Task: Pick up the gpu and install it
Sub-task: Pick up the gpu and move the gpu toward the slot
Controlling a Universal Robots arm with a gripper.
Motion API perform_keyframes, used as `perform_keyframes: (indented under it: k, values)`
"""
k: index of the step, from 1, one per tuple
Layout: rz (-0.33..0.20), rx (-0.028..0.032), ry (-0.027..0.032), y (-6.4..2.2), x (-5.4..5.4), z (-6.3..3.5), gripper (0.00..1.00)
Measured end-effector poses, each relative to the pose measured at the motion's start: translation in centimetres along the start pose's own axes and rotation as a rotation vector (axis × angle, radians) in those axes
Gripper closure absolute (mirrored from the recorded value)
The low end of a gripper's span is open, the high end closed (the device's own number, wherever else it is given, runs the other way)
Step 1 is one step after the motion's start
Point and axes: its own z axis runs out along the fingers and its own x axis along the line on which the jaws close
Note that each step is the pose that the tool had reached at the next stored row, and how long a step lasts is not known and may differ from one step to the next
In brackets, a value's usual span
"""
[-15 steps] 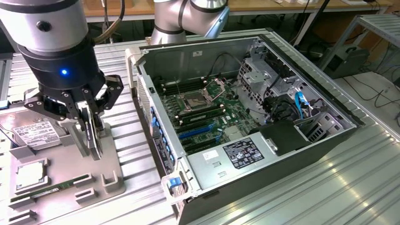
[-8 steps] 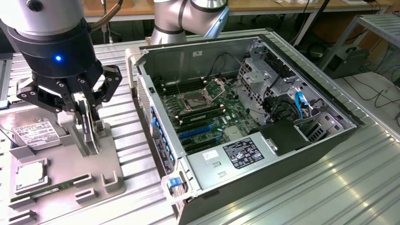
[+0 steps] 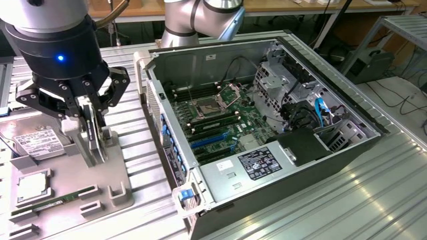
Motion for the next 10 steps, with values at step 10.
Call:
perform_keyframes:
  k: [10]
  values:
    - [0.000, -0.0003, 0.0002, 0.04, 0.0, -1.46, 0.72]
